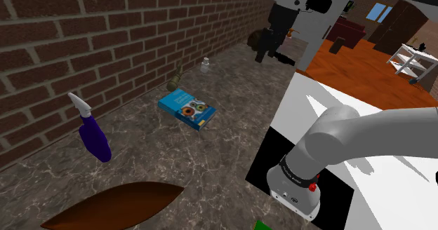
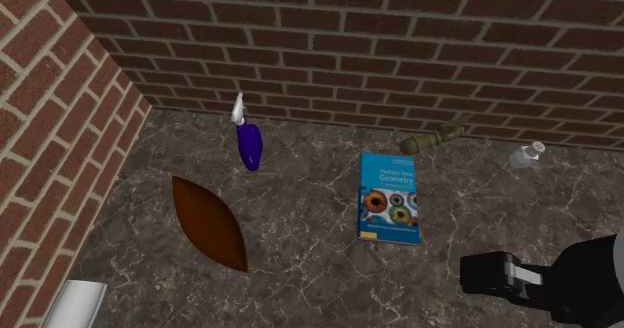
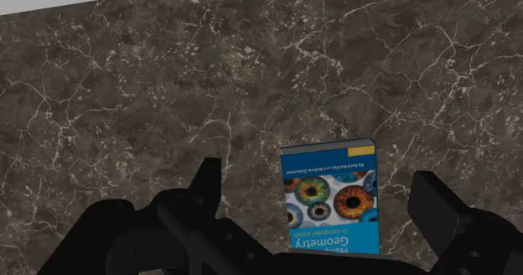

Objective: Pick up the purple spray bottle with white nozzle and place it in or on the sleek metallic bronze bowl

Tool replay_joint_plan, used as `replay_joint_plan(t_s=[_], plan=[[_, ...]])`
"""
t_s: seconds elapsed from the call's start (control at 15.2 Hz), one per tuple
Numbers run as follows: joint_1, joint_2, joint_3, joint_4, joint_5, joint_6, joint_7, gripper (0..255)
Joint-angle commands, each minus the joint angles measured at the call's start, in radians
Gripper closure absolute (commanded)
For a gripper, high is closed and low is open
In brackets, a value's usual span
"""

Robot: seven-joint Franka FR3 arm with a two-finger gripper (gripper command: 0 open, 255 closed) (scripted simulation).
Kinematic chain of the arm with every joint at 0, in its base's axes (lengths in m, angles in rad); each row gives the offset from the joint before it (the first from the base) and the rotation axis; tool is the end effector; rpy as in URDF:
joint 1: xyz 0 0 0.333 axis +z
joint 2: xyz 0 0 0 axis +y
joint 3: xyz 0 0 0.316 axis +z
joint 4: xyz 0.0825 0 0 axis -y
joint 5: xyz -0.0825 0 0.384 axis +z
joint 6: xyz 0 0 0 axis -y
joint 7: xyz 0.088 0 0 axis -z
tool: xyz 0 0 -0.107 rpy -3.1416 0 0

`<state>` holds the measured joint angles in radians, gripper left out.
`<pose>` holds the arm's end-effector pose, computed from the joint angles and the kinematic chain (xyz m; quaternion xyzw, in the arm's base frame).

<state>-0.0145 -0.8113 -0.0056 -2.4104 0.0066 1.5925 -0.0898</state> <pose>0.3011 -0.0058 0.5744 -0.9993 -0.0356 0.0030 0.0055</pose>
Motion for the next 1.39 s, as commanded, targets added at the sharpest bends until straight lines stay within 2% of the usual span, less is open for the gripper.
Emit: replay_joint_plan(t_s=[0.0, 0.73, 1.32], plan=[[0.0, 0.0, 0.0, 0.0, 0.0, 0.0, 0.0, 0], [0.08, 0.22, 0.215, 0.075, 0.127, 0.152, 0.217, 0], [0.114, 0.478, 0.381, 0.237, 0.14, 0.258, 0.399, 0]])
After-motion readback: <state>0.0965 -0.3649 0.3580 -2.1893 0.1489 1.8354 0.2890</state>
